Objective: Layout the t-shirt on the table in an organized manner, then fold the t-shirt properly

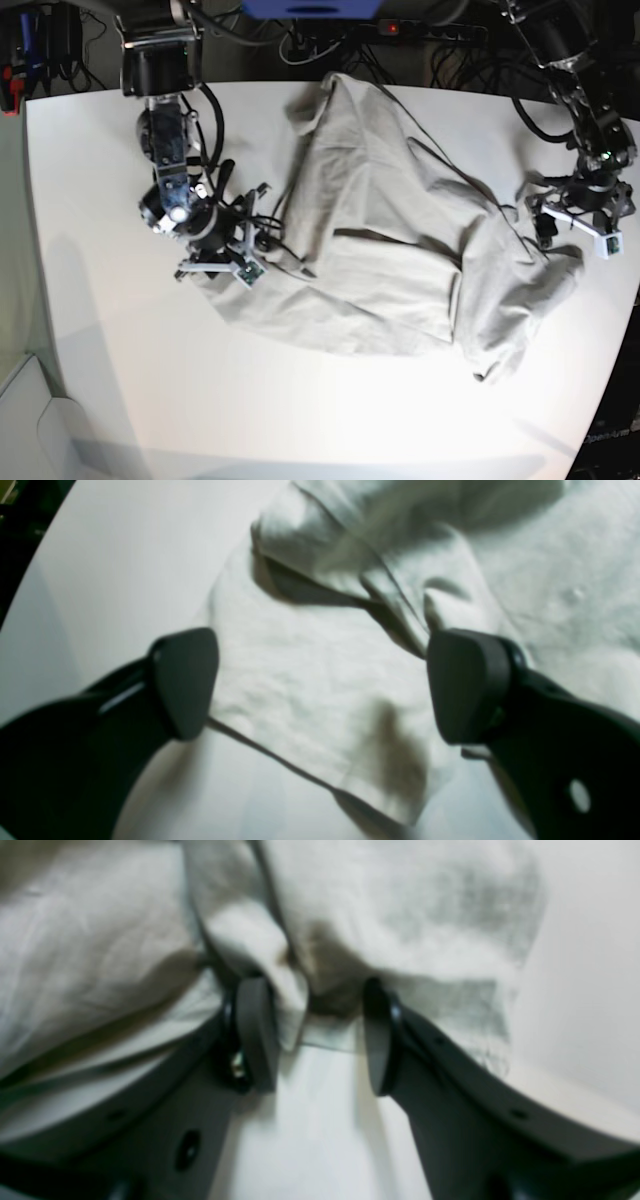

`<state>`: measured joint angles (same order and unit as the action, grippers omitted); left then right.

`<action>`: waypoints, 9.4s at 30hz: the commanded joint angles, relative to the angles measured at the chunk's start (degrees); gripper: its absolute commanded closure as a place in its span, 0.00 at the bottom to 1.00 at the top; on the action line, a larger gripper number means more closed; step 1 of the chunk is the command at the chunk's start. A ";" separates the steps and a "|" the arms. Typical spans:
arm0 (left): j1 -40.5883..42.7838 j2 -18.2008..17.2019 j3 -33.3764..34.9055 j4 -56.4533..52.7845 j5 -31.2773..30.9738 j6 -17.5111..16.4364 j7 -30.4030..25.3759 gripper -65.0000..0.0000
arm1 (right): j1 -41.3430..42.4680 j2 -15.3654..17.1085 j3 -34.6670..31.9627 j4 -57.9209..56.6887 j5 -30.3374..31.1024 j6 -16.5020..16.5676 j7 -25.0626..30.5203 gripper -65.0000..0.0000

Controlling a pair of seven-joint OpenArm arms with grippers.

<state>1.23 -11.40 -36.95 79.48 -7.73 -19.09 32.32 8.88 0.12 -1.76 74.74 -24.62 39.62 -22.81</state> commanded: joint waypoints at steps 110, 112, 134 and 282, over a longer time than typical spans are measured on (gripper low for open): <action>21.49 0.98 -14.70 26.50 2.14 -0.47 17.57 1.00 | -13.15 -0.96 -9.63 21.04 0.23 -4.14 -0.18 0.29; 21.58 1.07 -14.70 28.17 2.14 -0.47 17.57 1.00 | -14.20 -0.96 -9.63 21.04 0.23 -4.14 -0.18 0.29; 19.29 0.72 -14.70 30.19 2.06 -0.47 17.49 1.00 | -24.31 4.41 -5.76 16.64 -0.04 -4.14 -3.61 1.00; -17.72 -4.03 3.23 -5.77 -0.32 4.63 10.45 0.00 | -32.84 1.59 -8.39 36.69 0.05 -4.06 -4.14 1.00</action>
<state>-15.05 -14.46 -33.63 72.99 -7.57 -14.55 43.92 -23.88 1.76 -10.15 110.56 -25.10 35.31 -28.05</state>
